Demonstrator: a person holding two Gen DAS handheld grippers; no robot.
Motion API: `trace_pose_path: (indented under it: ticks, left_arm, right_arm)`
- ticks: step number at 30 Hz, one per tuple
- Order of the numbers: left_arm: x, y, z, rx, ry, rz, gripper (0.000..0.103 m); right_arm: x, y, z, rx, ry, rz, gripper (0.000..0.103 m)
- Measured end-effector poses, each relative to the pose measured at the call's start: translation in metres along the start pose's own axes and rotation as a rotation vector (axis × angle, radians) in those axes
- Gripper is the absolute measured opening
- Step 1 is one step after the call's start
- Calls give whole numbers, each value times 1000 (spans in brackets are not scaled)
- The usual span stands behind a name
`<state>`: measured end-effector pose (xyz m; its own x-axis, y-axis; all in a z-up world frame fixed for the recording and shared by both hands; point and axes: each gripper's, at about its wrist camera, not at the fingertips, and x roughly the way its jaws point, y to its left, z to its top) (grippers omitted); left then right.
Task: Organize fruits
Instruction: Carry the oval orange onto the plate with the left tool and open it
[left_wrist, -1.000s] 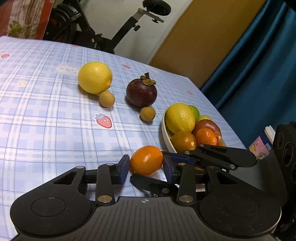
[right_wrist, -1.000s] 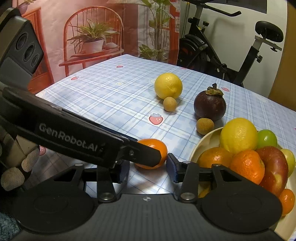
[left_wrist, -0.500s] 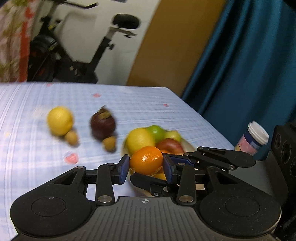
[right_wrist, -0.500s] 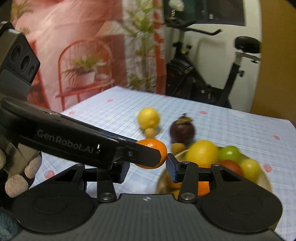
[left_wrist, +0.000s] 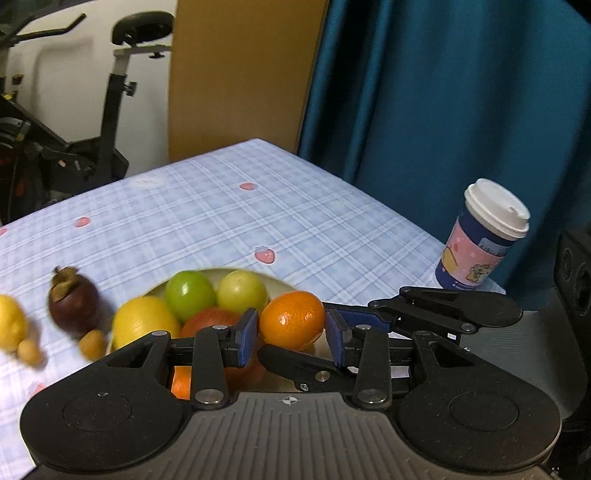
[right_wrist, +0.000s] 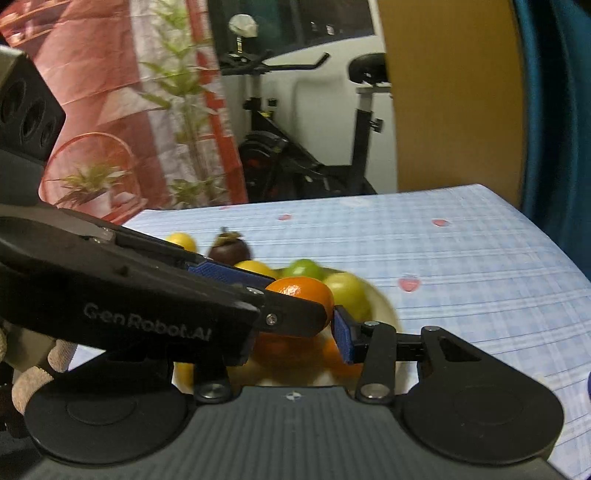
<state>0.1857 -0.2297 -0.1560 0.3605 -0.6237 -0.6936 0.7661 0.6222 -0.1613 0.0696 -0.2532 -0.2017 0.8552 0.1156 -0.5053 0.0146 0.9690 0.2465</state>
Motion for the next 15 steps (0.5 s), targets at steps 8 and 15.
trace_pose_path:
  ticks: [8, 15]
  left_arm:
    - [32, 1, 9, 17, 41, 14, 42]
    - [34, 5, 9, 25, 26, 23, 42]
  right_arm:
    - [20, -26, -1, 37, 20, -42, 45]
    - [28, -29, -4, 37, 33, -48, 47]
